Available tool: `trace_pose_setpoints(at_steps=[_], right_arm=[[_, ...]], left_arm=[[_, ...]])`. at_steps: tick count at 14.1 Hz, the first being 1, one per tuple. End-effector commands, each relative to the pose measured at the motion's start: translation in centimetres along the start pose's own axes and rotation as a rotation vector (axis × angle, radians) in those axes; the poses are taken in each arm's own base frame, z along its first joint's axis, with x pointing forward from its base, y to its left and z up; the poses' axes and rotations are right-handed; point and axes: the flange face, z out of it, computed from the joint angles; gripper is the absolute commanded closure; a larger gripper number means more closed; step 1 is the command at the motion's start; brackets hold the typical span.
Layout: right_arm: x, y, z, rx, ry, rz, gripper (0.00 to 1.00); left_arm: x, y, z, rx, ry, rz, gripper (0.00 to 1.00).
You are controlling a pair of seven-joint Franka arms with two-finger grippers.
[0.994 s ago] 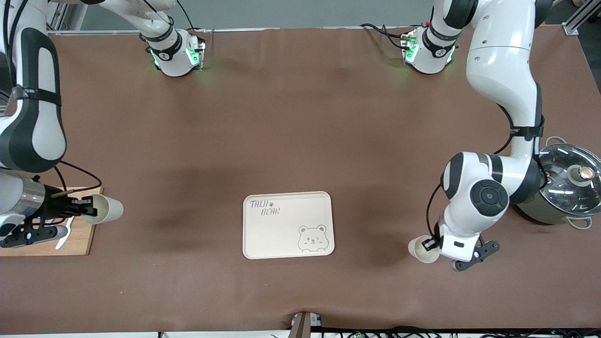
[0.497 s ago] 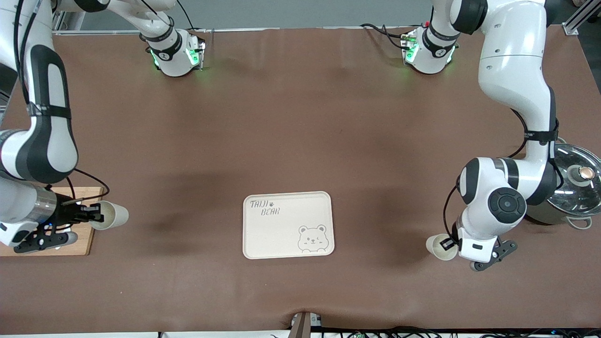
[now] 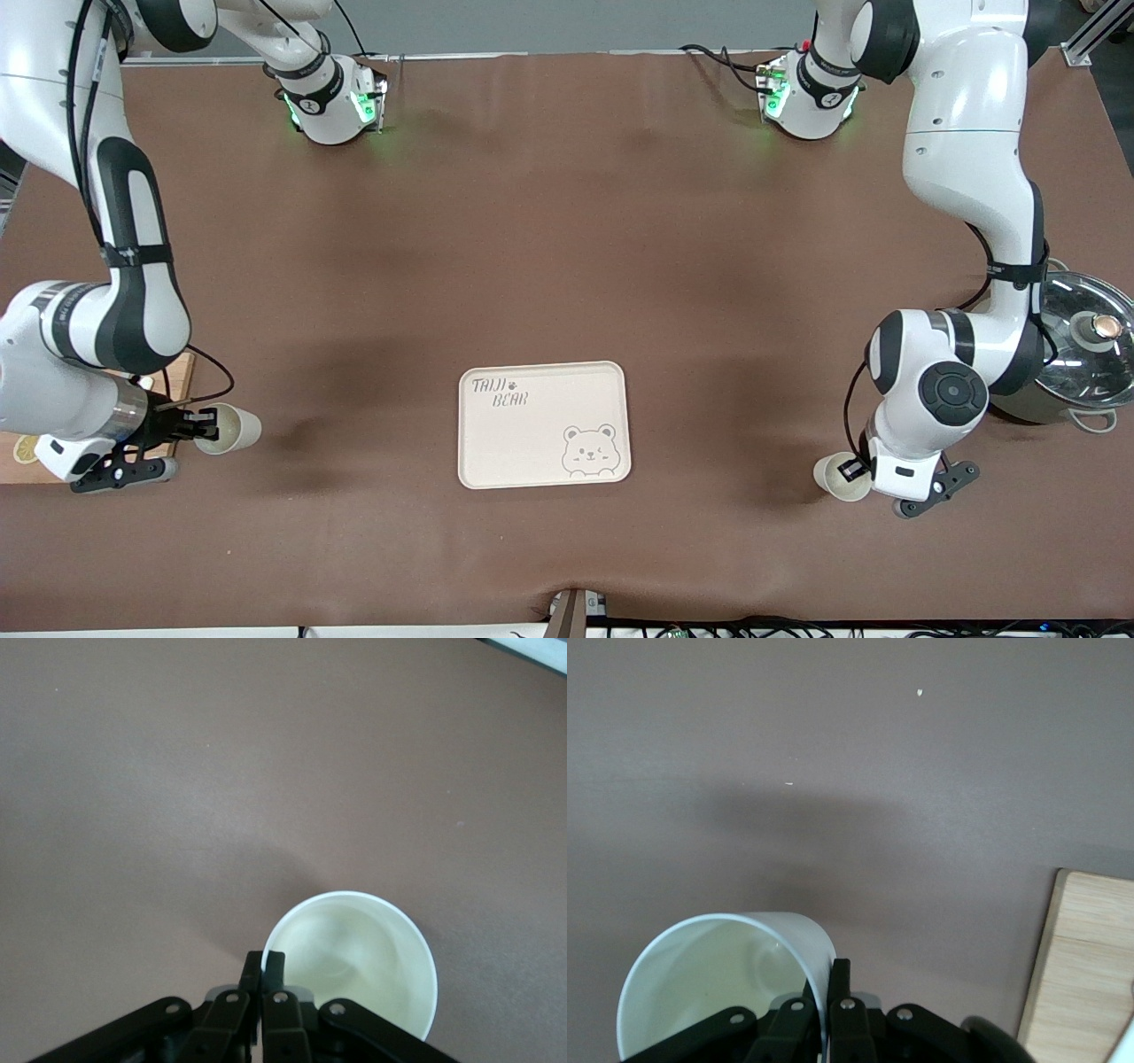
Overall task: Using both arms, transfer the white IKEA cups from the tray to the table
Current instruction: 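Lower the cups onto the table with the left and right grippers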
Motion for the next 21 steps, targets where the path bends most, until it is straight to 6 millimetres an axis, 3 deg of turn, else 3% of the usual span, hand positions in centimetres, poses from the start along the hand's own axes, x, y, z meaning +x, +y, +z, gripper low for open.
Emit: trace_pose_setpoints(at_steps=[1, 2, 4, 5, 6, 8, 14, 18, 19, 21], right_arm=[[0.1, -0.1, 1.0, 0.014, 0.026, -0.008, 1.0], [0.1, 0.0, 2.3, 0.009, 0.036, -0.007, 1.0], [0.2, -0.3, 3.6, 0.002, 0.053, -0.008, 1.0], [0.2, -0.3, 4.1, 0.0, 0.054, -0.01, 1.0], [0.4, -0.4, 4.9, -0.003, 0.059, -0.011, 1.0], [0.6, -0.7, 6.1, -0.01, 0.073, -0.014, 1.0], [0.6, -1.0, 8.3, -0.016, 0.082, -0.017, 1.0], [0.7, -1.4, 8.6, -0.009, 0.081, -0.021, 1.0], [0.7, -1.4, 8.5, -0.01, 0.083, -0.018, 0.87], [0.7, -1.3, 8.5, -0.009, 0.082, -0.012, 0.05]], left_arm=[[0.5, -0.6, -0.1, 0.006, 0.021, 0.013, 0.67], [0.6, -0.6, -0.3, 0.004, 0.023, 0.013, 0.45], [0.9, -0.6, -0.9, -0.002, 0.03, 0.013, 0.13], [1.2, -0.9, -1.3, -0.001, 0.029, 0.022, 0.1], [1.4, -1.0, -1.8, -0.004, 0.034, 0.029, 0.0], [1.4, -0.7, -2.5, -0.011, 0.041, 0.043, 0.0], [2.5, -1.8, -11.7, -0.05, 0.032, 0.1, 0.0], [3.1, -4.7, -17.1, -0.096, -0.048, 0.227, 0.0], [3.0, -5.4, -18.4, -0.096, -0.062, 0.255, 0.0], [2.6, -6.2, -20.8, -0.091, -0.088, 0.321, 0.0]])
